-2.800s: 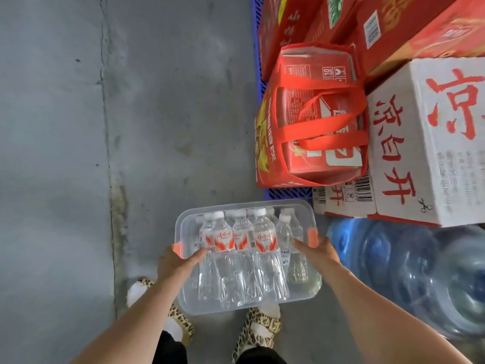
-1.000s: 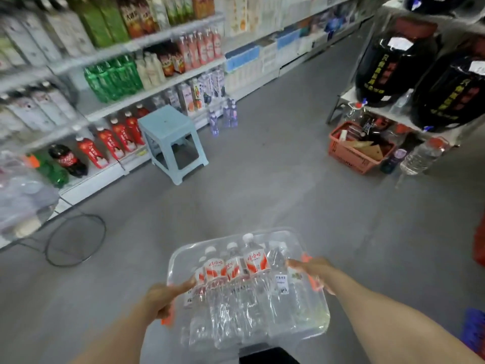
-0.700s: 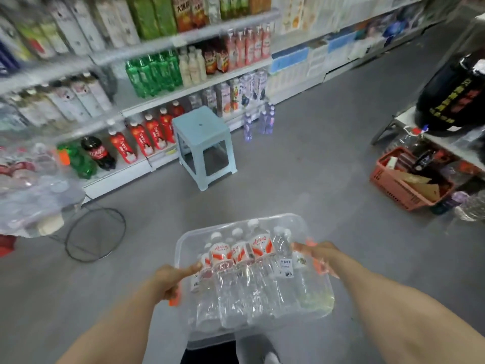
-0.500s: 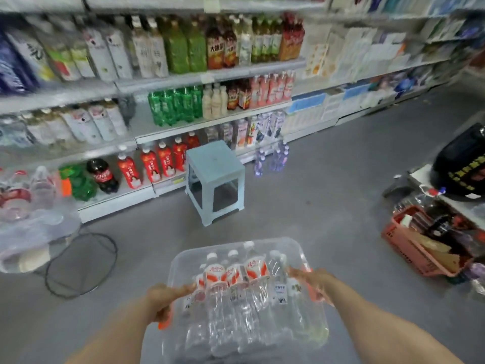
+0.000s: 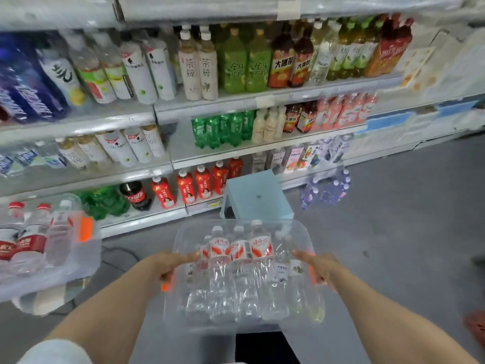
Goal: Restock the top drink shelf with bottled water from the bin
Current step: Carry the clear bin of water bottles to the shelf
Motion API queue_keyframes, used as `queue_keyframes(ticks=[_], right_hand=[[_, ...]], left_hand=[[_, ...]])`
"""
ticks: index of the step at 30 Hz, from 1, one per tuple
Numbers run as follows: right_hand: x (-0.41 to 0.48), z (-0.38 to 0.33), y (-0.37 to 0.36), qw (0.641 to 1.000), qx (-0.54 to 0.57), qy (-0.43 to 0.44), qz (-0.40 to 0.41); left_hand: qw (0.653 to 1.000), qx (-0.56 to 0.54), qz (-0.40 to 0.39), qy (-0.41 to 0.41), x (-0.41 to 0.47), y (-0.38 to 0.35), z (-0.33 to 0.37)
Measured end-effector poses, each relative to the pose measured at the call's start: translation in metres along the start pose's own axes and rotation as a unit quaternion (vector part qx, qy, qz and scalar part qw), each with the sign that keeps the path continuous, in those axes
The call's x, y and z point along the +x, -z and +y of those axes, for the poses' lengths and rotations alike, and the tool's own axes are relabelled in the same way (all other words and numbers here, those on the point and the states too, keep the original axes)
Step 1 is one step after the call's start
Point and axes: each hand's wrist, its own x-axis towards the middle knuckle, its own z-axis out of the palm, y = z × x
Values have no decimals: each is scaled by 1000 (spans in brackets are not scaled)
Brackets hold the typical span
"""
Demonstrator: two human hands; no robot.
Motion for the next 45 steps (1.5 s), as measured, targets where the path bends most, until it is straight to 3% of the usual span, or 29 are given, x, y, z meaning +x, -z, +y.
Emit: queue_keyframes(ticks=[4, 13, 19, 27, 32, 35, 40, 45], right_hand=[[78, -92, 19, 999, -18, 39, -20], [190, -239, 71, 992, -68, 105, 25], [260, -292, 86, 986, -117, 102, 55], [328, -310, 84, 986, -122, 83, 73], [338, -307, 81, 985, -142, 64, 72], [332, -315, 81, 968, -238, 55, 64], [301, -349, 88, 953, -260, 115, 103], [236, -405, 86, 928, -279, 239, 70]], left_hand=[[999, -5, 35, 15, 50, 13, 57], [995, -3, 102, 22, 149, 34, 184], [996, -18, 85, 33, 209, 37, 241], [995, -40, 75, 61, 258, 29, 273], [989, -55, 116, 72, 262, 16, 274], [988, -28, 127, 79, 255, 16, 279], [980, 2, 197, 25, 226, 41, 297], [964, 15, 256, -70, 167, 83, 318]])
